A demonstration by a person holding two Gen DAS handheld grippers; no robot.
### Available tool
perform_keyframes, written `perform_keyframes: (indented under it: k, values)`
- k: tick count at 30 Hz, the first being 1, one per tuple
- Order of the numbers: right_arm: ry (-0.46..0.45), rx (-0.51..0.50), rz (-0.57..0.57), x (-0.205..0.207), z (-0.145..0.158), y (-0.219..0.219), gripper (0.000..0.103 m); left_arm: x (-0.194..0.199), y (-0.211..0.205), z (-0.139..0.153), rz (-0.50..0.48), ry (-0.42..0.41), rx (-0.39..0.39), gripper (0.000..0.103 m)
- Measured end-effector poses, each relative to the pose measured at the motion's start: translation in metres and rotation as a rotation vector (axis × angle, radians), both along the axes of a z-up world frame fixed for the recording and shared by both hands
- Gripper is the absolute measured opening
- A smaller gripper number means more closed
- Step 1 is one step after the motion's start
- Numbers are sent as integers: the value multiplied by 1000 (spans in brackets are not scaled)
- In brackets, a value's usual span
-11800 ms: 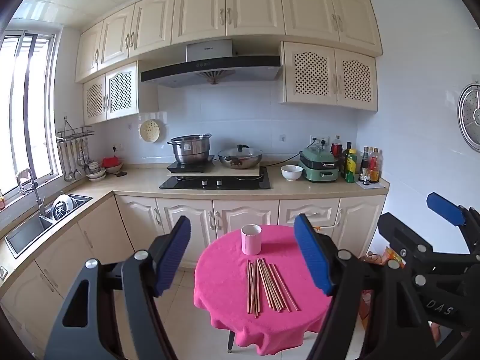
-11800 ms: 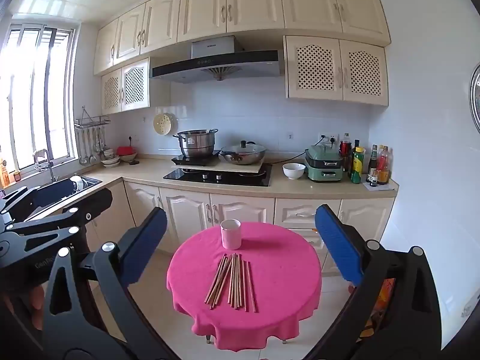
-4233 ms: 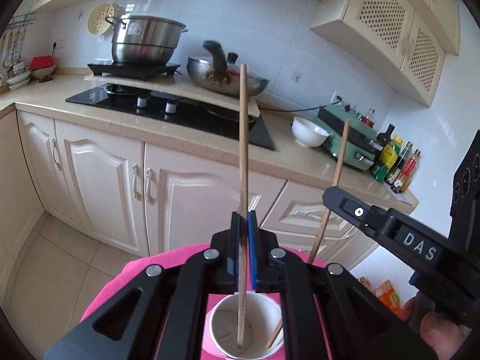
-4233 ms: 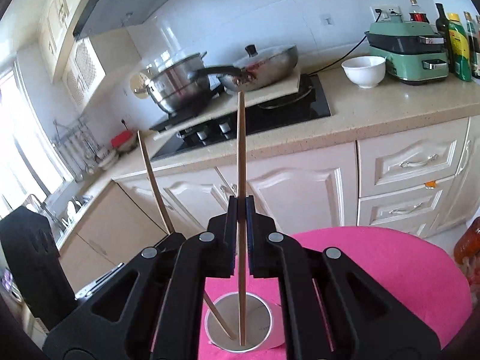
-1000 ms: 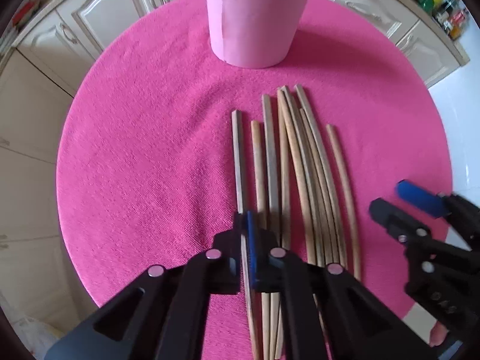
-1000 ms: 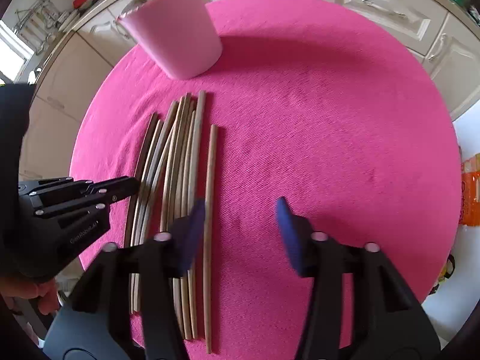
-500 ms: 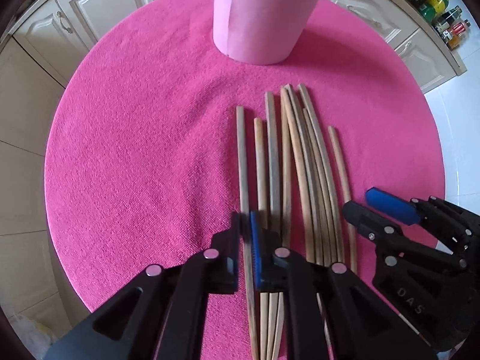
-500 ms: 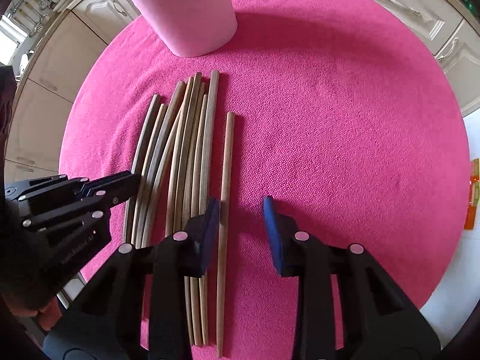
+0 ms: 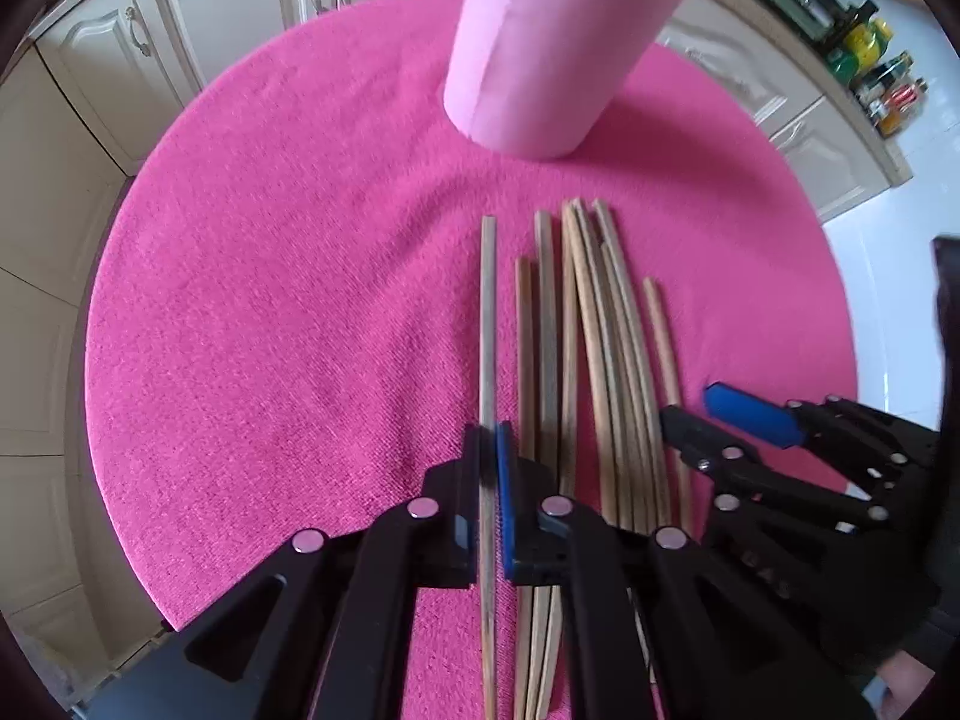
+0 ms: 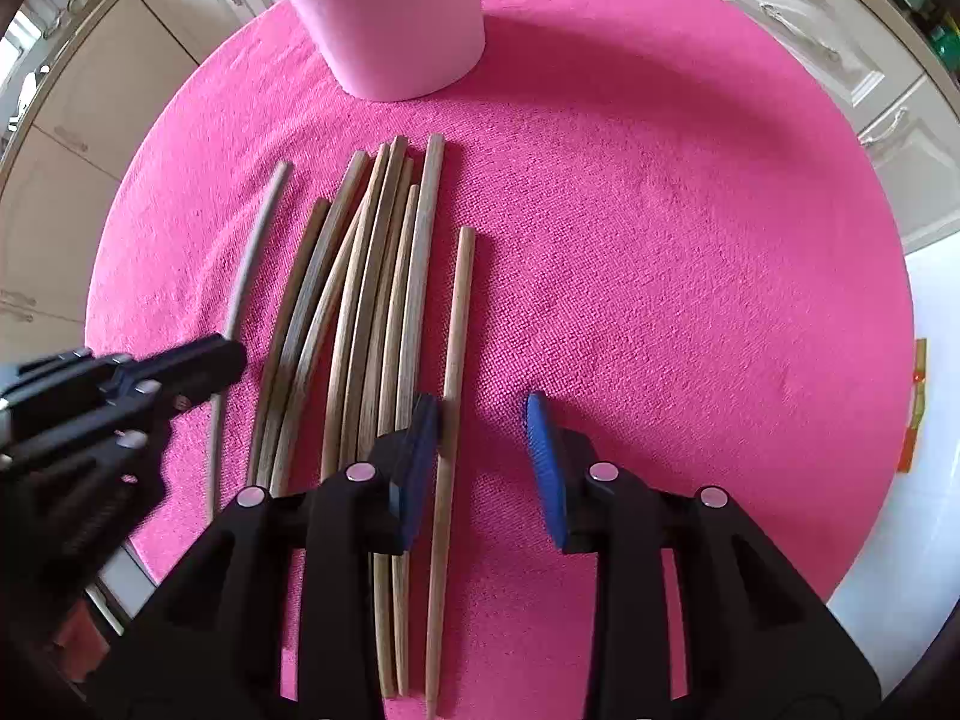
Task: Organize utensils
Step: 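Lower the left tool and grasp a chopstick while the right tool grasps another, then lift both chopsticks over the pink cup and open both tools to drop them in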
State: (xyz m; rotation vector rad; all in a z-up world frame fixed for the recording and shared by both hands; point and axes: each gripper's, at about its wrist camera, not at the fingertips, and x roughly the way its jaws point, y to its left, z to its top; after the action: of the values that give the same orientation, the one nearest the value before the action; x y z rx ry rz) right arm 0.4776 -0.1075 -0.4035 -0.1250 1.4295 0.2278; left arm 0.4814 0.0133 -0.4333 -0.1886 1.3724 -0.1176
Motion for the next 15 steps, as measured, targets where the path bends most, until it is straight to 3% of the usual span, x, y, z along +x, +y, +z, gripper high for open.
perform_keyframes:
  k: [2, 4, 15]
  values:
    - [-5, -9, 1, -2, -1, -1, 23, -2, 5, 6, 9, -17, -7, 5]
    - [-6, 1, -10, -2, 0, -7, 10, -7, 11, 14, 21, -44, -25, 5]
    - [-82, 33, -44, -14, 23, -35, 6, -14, 22, 46, 24, -127, -29, 5]
